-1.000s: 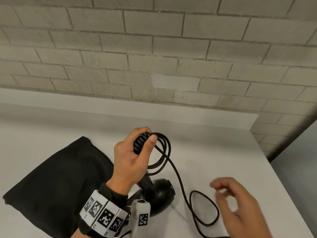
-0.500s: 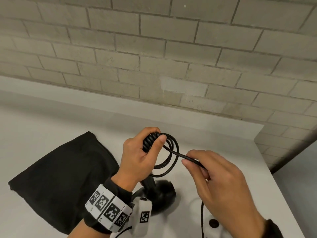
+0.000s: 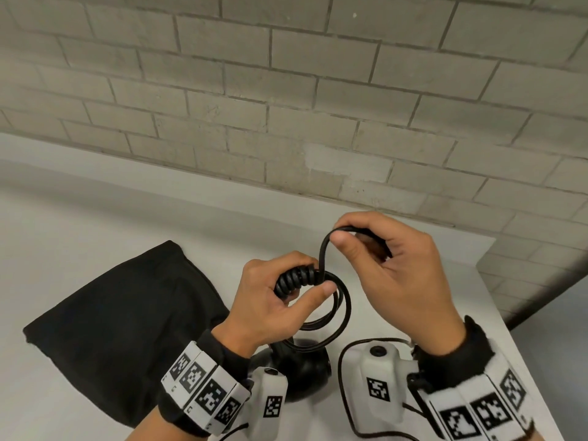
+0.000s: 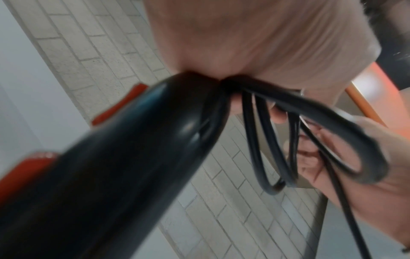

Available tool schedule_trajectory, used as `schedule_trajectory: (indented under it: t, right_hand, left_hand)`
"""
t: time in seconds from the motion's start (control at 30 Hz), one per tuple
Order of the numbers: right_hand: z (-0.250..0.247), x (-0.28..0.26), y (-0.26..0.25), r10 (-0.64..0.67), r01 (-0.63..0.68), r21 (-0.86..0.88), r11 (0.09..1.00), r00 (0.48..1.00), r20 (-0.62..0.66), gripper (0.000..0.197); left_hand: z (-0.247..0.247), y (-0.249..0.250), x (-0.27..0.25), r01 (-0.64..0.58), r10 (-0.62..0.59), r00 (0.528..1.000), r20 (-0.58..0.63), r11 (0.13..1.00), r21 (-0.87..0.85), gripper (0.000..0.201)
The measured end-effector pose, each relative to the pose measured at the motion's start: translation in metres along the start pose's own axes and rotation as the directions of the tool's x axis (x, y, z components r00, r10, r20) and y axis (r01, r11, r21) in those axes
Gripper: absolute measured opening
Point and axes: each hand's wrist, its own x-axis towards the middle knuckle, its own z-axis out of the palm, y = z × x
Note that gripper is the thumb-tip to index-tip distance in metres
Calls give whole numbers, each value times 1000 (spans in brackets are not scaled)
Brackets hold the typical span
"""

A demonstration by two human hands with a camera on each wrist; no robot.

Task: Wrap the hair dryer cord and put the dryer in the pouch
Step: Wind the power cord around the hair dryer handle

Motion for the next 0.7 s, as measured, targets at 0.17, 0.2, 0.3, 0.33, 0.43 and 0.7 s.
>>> schedule_trajectory:
  t: [0.17,0.2,0.3,0.33,0.43,0.7]
  right_hand:
    - [20,-4,20,159,-155,68,986,985,-59,8]
    - [23,-6,24,191,-185,91,978,980,-53,9]
    - [30,-16,32,264,-260,235,936,964,15,11]
    - [32,-19,32,289,-289,304,908,956,44,12]
    - [37,-26,31,325,-340,428,837,939,111,13]
    - [29,-49,24,271,-372,537,757,927,260,40]
  left_hand:
    - [-1,3,-2,-21,21,1000,-5,998,-54,39]
    - [-1,4,-2,-22,22,1000,-7,998,-64,39]
    - [-1,3,-4,-30,29,999,-16,996,-80,39]
    - [-2,3,-4,-32,30,999,-21,996,-83,39]
    - [-1,4,-4,-43,39,998,-44,995,-87,38]
    - [5,4,-7,-62,53,985,-167,997,-49,43]
